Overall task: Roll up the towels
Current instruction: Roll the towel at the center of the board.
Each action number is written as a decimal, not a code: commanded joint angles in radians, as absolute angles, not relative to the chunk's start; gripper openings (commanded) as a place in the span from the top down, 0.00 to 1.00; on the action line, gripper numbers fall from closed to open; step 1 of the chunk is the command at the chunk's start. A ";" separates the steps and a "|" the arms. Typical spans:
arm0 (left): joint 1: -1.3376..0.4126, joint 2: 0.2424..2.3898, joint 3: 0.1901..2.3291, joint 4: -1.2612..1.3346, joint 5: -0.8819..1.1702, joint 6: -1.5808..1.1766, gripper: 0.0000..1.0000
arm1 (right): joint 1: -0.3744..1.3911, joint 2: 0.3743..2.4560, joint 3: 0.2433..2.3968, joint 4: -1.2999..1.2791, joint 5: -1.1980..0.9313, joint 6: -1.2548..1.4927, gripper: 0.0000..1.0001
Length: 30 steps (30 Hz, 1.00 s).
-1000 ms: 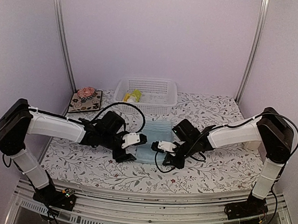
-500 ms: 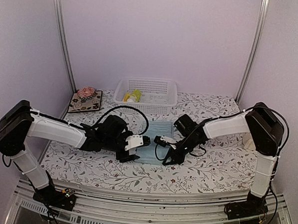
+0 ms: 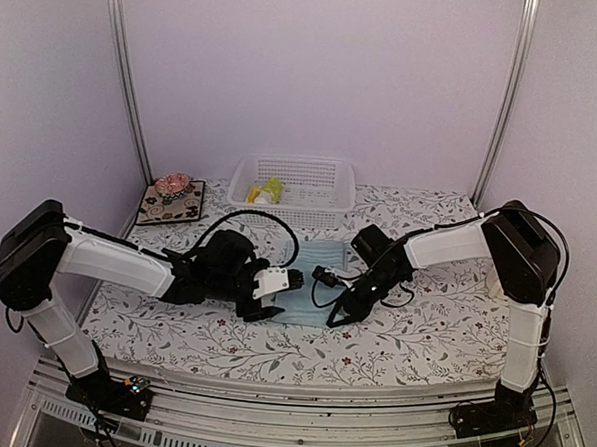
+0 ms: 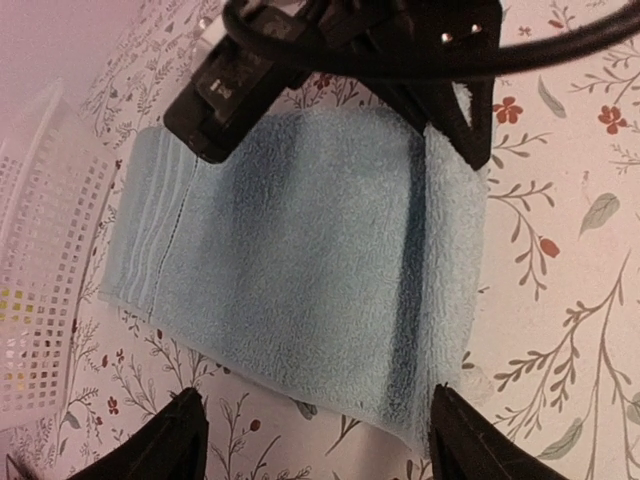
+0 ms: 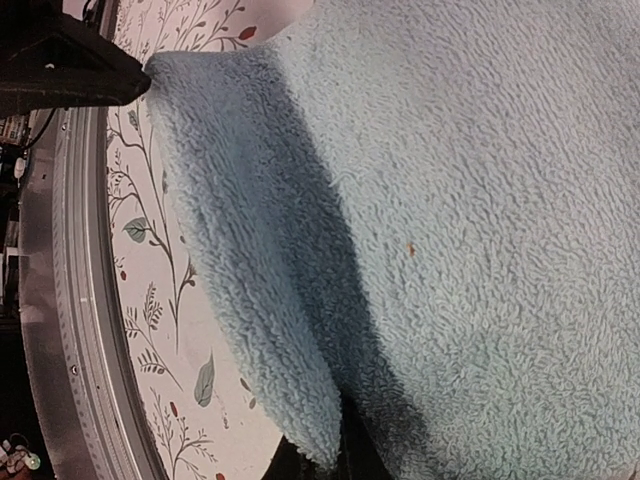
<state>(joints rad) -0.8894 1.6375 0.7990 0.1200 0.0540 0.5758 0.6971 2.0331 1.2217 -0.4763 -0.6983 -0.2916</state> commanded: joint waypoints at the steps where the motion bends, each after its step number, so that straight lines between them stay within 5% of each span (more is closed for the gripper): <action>1: -0.891 1.590 0.763 0.229 0.002 0.562 0.24 | 0.686 2.082 1.234 -0.512 -0.657 -0.290 0.93; 14: -0.881 1.664 0.812 0.155 0.194 0.516 0.25 | 0.686 2.104 1.244 -0.523 -0.643 -0.293 0.93; 30: -0.854 1.788 0.888 0.176 0.078 0.473 0.25 | 0.686 2.105 1.248 -0.530 -0.626 -0.296 0.92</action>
<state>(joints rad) -0.8783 1.7786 0.8639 0.1516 0.0628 0.5007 0.6922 2.0563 1.2522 -0.5148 -0.7139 -0.2916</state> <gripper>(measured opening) 0.751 0.081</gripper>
